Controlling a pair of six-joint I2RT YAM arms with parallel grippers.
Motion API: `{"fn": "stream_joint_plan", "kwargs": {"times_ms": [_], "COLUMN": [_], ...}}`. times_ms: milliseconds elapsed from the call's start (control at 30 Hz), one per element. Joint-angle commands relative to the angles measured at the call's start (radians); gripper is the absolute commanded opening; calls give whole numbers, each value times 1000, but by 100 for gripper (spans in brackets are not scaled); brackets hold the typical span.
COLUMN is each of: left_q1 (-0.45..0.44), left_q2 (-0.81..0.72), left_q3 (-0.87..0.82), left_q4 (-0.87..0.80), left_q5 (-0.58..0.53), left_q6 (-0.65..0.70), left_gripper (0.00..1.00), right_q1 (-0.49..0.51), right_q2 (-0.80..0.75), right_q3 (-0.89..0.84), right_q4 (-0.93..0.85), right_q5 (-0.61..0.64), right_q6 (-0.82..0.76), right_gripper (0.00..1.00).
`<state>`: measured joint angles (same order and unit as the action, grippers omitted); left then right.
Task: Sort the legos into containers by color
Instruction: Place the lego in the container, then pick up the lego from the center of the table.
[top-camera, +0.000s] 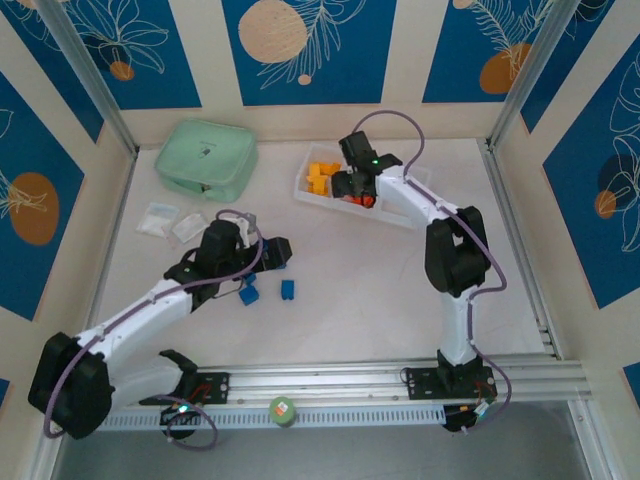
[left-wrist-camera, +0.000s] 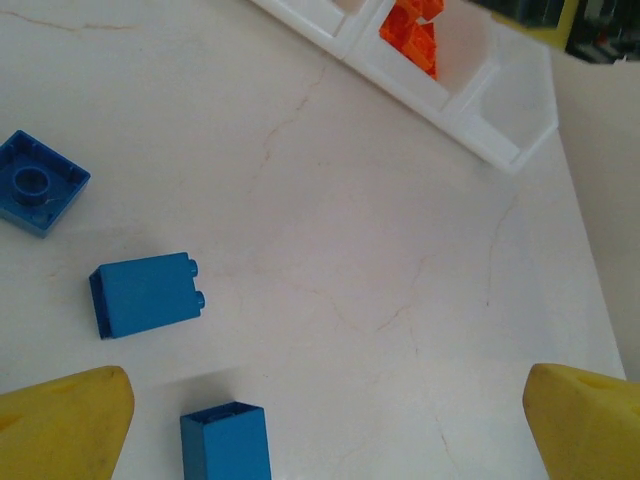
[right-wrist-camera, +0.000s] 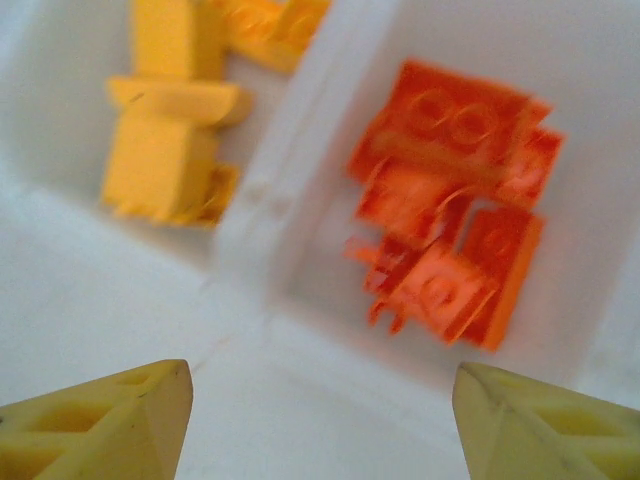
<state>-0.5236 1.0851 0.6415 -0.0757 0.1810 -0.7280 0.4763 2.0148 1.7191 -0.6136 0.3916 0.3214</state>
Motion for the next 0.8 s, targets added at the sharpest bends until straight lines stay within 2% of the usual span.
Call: {"fn": "stream_joint_plan", "kwargs": {"times_ms": [0,167,433,767], "left_q1": [19,20,23,23], "left_q2": [-78,-219,-448,-574], "left_q3": [-39,-85,-147,-176], "left_q4": [-56,-156,-325,-442], "left_q5": [-25,-73,-154,-190], "left_q6": [-7,-6,-21,-39], "left_gripper": [99,99,99,99], "right_q1": [55,141,257,358], "right_q2": [-65,-102,-56,95], "right_q3": [-51,-110,-140,-27], "right_q4": [-9,-27,-4,-19], "right_q5": [-63,-103,-189,-176], "right_q6": [31,70,171,179], "right_gripper": [71,73,76,78]}}
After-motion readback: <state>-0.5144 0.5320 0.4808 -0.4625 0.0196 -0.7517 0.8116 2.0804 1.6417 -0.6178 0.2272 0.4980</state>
